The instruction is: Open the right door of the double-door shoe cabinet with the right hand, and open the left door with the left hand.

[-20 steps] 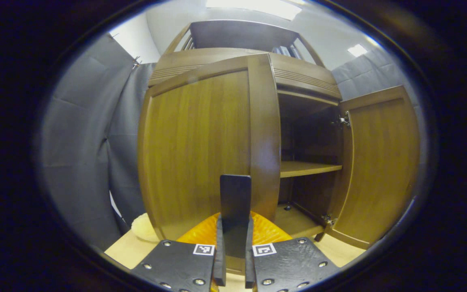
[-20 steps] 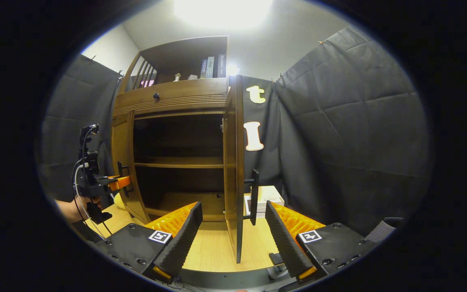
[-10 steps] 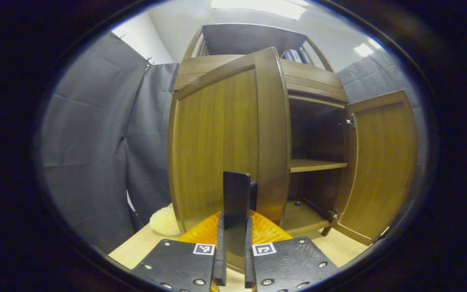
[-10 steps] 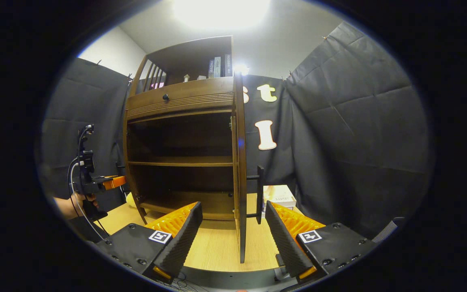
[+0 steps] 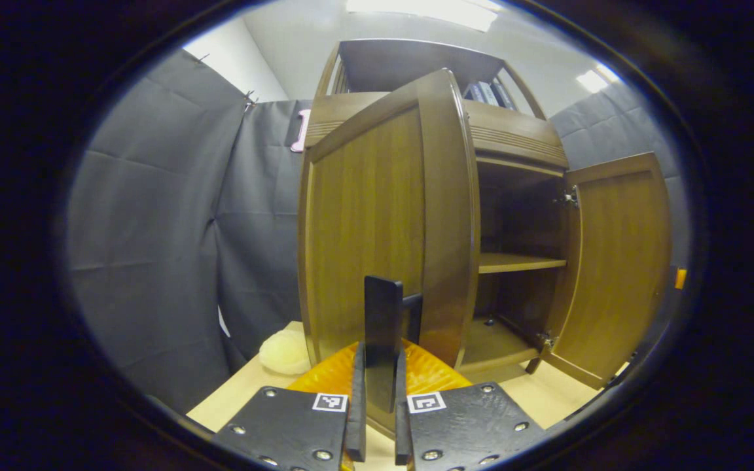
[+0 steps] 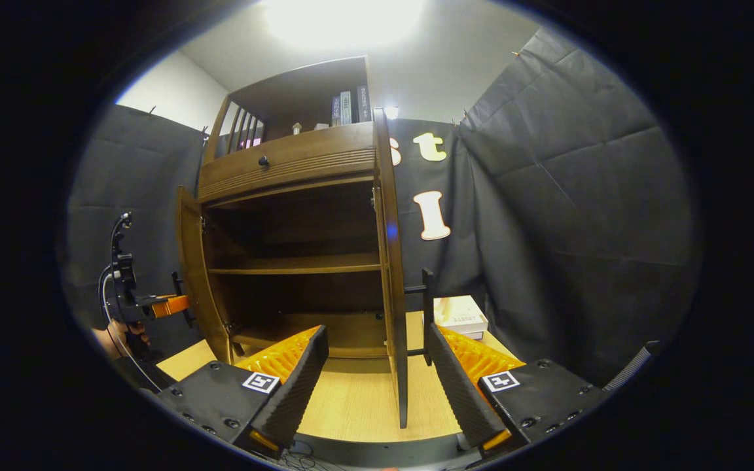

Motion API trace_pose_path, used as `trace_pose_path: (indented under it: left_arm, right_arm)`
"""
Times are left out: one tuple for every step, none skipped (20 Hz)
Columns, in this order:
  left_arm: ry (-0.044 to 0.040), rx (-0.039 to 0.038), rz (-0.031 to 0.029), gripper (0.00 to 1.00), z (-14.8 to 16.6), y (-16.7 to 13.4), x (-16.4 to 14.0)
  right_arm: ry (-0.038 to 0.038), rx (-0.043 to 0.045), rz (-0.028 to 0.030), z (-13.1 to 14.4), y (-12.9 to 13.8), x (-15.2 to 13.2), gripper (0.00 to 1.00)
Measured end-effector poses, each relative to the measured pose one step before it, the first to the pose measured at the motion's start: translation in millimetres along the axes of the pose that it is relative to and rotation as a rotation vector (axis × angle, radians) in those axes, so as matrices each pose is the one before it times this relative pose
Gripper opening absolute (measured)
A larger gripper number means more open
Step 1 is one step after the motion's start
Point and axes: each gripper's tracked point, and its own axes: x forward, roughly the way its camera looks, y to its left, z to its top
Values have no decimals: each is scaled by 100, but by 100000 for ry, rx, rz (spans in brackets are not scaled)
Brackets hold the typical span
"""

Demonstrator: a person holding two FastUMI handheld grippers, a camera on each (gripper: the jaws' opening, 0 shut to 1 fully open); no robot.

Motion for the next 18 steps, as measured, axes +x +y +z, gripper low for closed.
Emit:
trace_pose_path:
  left_arm:
    - [142, -113, 291, 19, -142, 501, -385]
    - [-192, -319, 343, 18, -172, 728, -619]
    - [-36, -240, 132, 18, -56, 665, -483]
    - [-297, -505, 270, 18, -104, 622, -553]
    - [-108, -223, 267, 19, 103, 617, -432]
    - [-271, 220, 498, 19, -159, 627, -271]
    - [155, 370, 745, 19, -61, 762, -250]
    - [307, 34, 1103, 19, -206, 844, -253]
    - [586, -874, 780, 18, -243, 895, -112]
    - [200, -1854, 165, 18, -206, 823, -106]
    - [-231, -1409, 1308, 18, -61, 954, -76]
    - [-349, -111, 1235, 18, -92, 986, -193]
    - [-451, 610, 733, 17, 107, 747, -114]
    - [-388, 889, 347, 17, 168, 437, -285]
    - [-152, 1120, 71, 18, 67, 509, -98]
    - [-204, 971, 348, 18, -1, 414, -210]
    - [-366, 715, 588, 18, 114, 632, -133]
    - [-269, 445, 827, 18, 57, 730, -180]
  right_arm:
    - [-116, -779, -850, -149, 66, 137, 92]
    - [341, -350, -924, -80, 29, -17, 92]
    - [39, 435, -306, 56, 243, -80, 94]
    - [-100, 696, -6, 103, 403, -30, 96]
    - [141, 310, -46, -157, 343, -128, 92]
    - [122, -255, -198, -40, 357, -12, 92]
    - [-33, -457, -166, -39, 381, -118, 92]
    - [-33, -322, 349, 107, 550, 8, 96]
    - [-146, -374, 460, 15, 529, -105, 92]
    - [-114, -722, 391, 87, 550, -44, 92]
    - [-207, -862, 357, 165, 498, 3, 92]
    - [-236, -823, 354, 114, 456, -29, 92]
    - [-159, -700, 264, 79, 328, -77, 92]
    - [-26, -450, 270, 28, 443, 42, 92]
    - [70, -225, 265, 75, 399, -42, 96]
    - [-34, -89, 133, 120, 353, 25, 92]
    - [-215, 73, 84, 64, 429, 60, 92]
    - [-148, 120, 235, 80, 380, 38, 92]
